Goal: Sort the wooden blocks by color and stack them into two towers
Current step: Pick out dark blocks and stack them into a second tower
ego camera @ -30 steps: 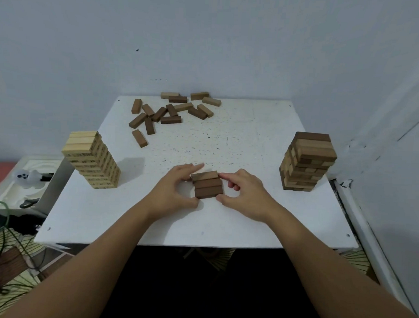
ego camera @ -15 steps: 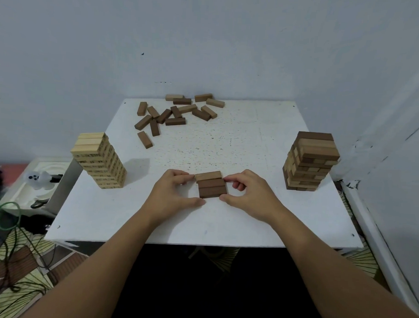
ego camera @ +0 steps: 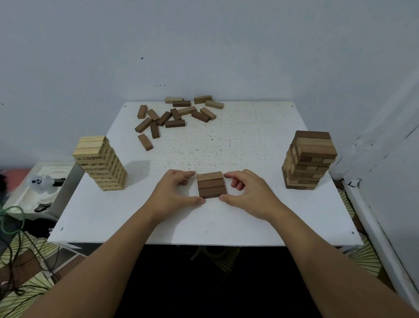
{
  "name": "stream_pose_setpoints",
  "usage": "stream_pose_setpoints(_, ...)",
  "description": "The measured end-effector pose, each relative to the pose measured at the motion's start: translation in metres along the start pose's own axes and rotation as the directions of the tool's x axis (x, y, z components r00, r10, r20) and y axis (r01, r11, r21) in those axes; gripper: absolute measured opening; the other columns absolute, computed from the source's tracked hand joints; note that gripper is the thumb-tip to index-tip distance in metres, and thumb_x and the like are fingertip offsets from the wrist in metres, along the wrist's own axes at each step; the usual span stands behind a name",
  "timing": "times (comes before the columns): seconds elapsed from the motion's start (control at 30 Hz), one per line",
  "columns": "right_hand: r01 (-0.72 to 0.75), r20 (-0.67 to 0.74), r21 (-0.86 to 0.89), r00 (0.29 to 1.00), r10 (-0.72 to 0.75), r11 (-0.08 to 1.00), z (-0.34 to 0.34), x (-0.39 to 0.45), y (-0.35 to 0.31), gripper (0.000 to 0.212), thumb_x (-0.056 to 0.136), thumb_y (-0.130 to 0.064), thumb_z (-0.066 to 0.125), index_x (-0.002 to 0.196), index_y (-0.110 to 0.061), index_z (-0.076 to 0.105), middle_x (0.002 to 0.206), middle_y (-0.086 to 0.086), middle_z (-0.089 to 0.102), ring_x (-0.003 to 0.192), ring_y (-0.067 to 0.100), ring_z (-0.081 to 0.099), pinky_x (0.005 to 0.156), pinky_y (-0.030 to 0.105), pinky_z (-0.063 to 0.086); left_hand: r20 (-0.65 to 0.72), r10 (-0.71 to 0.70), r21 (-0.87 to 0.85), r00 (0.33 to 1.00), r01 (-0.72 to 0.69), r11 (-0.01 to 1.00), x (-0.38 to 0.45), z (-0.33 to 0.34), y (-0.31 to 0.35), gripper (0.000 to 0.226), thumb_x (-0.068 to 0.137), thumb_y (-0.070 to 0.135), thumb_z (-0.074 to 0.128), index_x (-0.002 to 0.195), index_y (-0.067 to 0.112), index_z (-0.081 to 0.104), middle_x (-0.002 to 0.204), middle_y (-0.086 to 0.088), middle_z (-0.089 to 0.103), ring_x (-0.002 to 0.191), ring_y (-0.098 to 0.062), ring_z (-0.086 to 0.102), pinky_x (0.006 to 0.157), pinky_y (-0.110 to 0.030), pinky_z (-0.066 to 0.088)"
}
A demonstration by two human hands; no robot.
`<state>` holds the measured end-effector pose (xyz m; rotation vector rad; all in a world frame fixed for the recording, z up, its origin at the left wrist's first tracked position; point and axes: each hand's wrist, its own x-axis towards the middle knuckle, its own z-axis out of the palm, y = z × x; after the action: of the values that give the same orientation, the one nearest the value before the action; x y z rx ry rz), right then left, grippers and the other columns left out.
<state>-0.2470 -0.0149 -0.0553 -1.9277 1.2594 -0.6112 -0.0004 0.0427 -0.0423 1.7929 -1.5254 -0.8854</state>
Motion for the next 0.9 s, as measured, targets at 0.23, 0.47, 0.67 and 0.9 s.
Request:
stream_pose_setpoints(0.23,-0.029,0.078,-0.026,0.996,0.031,0.999,-0.003,0.006,0.002,0.077,0.081,-0.045,0.084,0.150,-0.034,0.050,0.108,-0.012,0.054,0.103,0.009,0.054,0.096,0.029,0.049,0.077,-0.038,-0.020,0.996,0.040,0.999,0.004,0.000,0.002,0.081,0.073,0.034,0.094,0.145,0.032,0.058,0.125,0.016,0.045,0.117,0.009,0.047,0.107,-0.026,0.040)
stream_pose_setpoints(0.47,-0.020,0.190,-0.139,0.981,0.047,0.990,-0.009,0.010,-0.005,0.085,0.088,-0.052,0.075,0.158,-0.047,0.029,0.110,-0.013,0.047,0.105,0.010,0.048,0.099,0.027,0.043,0.081,-0.030,-0.026,0.996,0.032,0.999,0.005,0.000,0.002,0.076,0.073,0.034,0.094,0.141,0.033,0.061,0.124,0.016,0.044,0.115,0.011,0.046,0.102,-0.022,0.038)
stream_pose_setpoints(0.67,-0.022,0.199,-0.159,0.978,0.054,0.987,-0.011,0.009,-0.009,0.075,0.088,-0.052,0.074,0.154,-0.046,0.038,0.110,-0.013,0.046,0.107,0.011,0.047,0.104,0.033,0.042,0.094,-0.034,-0.017,0.995,0.035,0.999,0.005,0.000,0.002,0.073,0.073,0.035,0.093,0.139,0.035,0.062,0.123,0.017,0.044,0.118,0.006,0.047,0.105,-0.026,0.040)
stream_pose_setpoints(0.9,-0.020,0.189,-0.151,0.981,0.048,0.988,-0.011,0.009,-0.009,0.072,0.082,-0.055,0.078,0.145,-0.047,0.043,0.109,-0.014,0.047,0.108,0.012,0.048,0.104,0.039,0.044,0.094,-0.039,-0.024,0.995,0.042,0.999,0.005,0.000,0.002,0.075,0.072,0.034,0.094,0.139,0.036,0.060,0.124,0.016,0.044,0.117,0.007,0.047,0.106,-0.026,0.041)
